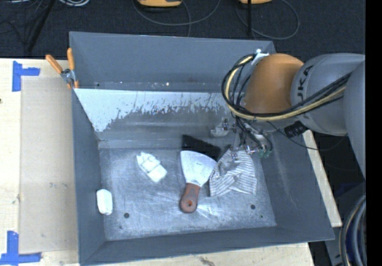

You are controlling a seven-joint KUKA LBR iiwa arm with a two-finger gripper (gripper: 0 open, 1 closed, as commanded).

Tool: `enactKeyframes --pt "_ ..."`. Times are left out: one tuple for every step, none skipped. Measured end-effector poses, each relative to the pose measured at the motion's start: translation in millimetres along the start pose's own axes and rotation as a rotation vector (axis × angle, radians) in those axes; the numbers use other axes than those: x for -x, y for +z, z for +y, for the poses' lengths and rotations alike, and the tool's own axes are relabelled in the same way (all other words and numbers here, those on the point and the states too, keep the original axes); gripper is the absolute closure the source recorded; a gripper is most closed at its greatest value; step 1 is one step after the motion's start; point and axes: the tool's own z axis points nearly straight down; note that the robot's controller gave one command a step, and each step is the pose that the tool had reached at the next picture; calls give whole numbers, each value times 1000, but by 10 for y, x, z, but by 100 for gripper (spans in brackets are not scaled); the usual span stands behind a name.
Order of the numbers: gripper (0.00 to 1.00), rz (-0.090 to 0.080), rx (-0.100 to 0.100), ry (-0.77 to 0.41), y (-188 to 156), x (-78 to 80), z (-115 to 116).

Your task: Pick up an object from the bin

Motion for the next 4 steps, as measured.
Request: enactKeyframes --pt "0 5 -1 -10 4 19 21" --pt "0 6 5 -39 6 27 -2" --pt "0 4 8 -77 6 33 9" --pt "0 2 5 -199 4 47 89"
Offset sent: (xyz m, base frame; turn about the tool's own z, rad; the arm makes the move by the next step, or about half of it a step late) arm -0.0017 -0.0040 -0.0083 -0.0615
